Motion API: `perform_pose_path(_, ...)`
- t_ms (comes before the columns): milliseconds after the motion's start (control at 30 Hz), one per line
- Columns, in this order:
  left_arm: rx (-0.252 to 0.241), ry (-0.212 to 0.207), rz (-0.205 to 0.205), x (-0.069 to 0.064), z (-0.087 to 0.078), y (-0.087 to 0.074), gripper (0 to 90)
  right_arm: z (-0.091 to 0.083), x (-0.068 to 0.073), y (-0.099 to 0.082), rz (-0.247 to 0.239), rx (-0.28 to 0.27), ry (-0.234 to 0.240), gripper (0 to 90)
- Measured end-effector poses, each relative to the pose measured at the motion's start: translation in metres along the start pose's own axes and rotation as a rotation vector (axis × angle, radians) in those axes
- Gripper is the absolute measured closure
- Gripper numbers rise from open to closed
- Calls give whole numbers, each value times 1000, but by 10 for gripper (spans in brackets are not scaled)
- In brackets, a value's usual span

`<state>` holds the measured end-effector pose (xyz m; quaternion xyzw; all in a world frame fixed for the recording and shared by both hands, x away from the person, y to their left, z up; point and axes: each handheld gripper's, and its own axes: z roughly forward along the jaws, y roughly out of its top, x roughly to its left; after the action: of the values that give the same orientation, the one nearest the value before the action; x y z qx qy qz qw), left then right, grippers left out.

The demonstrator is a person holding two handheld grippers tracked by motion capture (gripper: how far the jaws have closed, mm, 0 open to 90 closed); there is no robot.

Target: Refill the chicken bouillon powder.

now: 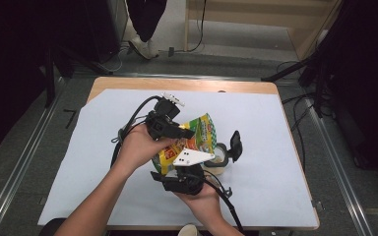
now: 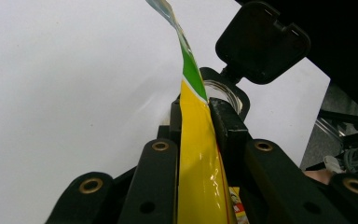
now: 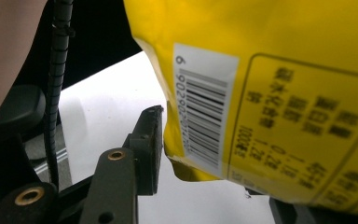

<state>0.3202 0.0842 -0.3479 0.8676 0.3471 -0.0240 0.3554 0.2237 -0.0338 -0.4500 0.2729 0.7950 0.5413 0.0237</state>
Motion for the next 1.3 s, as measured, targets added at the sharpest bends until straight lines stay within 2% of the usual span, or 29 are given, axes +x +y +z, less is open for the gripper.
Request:
perform_pose_path(200, -2, -15, -6, 4, 1, 2, 813, 0, -1, 4, -15, 19, -9, 617)
perform_pose_path(367, -11, -33, -19, 3, 1, 3, 800, -1, -1, 5, 8, 6, 7, 617)
perform_pose_path(933, -22, -26, -3, 0, 2, 4, 799, -2, 0, 5, -6, 5, -13, 615)
perform_pose_path(1300, -16, -17, 10, -3, 3, 6, 804, -2, 0, 5, -16, 9, -8, 611)
